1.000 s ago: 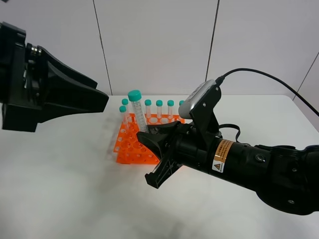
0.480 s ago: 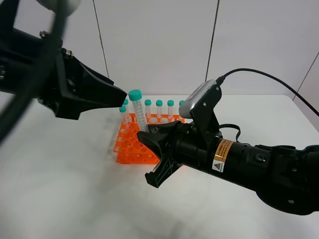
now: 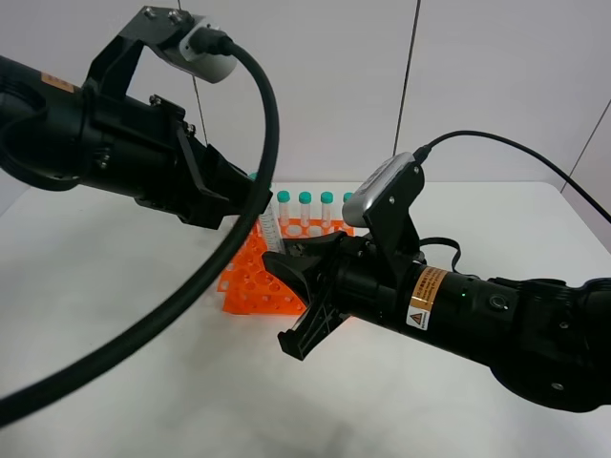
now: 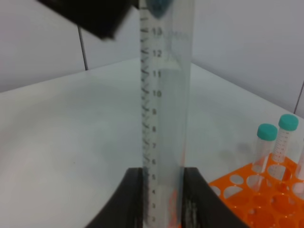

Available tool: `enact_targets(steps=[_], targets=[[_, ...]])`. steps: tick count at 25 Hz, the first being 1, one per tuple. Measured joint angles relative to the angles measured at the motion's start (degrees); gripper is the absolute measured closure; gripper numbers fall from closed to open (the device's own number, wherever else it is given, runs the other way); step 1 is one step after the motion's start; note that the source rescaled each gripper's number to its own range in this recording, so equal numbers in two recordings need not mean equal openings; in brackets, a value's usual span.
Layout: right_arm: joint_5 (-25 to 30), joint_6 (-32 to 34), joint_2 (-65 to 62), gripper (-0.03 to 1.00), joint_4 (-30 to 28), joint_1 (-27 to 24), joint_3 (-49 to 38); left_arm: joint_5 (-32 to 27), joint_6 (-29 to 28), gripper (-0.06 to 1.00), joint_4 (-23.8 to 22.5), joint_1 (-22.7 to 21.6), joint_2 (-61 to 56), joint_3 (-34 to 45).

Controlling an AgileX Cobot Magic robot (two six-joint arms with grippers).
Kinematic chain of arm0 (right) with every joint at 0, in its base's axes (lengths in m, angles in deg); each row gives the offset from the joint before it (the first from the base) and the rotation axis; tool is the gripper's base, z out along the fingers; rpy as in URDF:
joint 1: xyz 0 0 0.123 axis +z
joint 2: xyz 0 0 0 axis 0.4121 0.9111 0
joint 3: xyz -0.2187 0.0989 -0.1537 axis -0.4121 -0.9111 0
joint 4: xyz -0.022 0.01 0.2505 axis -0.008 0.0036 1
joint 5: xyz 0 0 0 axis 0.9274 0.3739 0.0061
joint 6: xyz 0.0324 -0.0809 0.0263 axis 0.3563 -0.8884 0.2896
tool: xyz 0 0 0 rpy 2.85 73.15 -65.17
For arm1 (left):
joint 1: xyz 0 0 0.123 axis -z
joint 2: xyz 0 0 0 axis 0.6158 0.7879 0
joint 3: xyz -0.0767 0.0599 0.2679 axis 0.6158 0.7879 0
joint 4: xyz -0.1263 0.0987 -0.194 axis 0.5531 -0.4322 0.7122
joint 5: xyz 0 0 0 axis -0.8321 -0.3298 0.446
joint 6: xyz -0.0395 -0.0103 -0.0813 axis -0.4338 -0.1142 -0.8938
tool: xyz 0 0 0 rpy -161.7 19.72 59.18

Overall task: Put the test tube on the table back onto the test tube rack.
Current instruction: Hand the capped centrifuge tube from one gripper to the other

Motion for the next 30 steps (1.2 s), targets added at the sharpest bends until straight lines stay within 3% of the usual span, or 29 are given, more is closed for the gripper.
enact_targets(steps=[8, 10, 11, 12, 15, 27, 28, 29, 30], targets=[[0.0, -0.1, 0.0, 0.96, 0.0, 0.0, 0.0, 1.07, 8.6, -0.06, 10.16, 0.0, 2.72, 0.0], [0.0, -0.1, 0.0, 0.96, 0.0, 0.0, 0.0, 1.07, 9.71, 0.0, 11.63, 0.0, 2.95, 0.0], [0.0, -0.1, 0.0, 0.96, 0.0, 0.0, 0.0, 1.21, 9.93, 0.11, 11.84, 0.0, 2.97, 0.0], [0.0, -0.12, 0.0, 0.96, 0.0, 0.0, 0.0, 1.33, 10.08, 0.29, 11.86, 0.0, 2.97, 0.0], [-0.07, -0.25, 0.0, 0.96, 0.0, 0.0, 0.0, 1.84, 10.3, 0.94, 11.86, 0.0, 3.04, 0.0], [-0.23, -0.25, 0.0, 0.96, -0.77, 0.0, 0.0, 1.89, 10.49, 0.94, 11.92, 0.0, 3.09, 0.0], [-0.29, -0.19, 0.0, 0.93, -1.27, -0.21, 0.0, 1.89, 10.49, 0.94, 11.92, 0.0, 3.09, 0.0], [-0.31, -0.19, 0.0, 0.83, -1.89, -0.36, 0.0, 1.96, 10.49, 0.94, 11.97, 0.0, 3.09, 0.0], [-0.33, -0.19, 0.0, 0.65, -2.64, -0.37, 0.0, 2.3, 10.49, 0.94, 12.27, 0.0, 3.09, 0.0]])
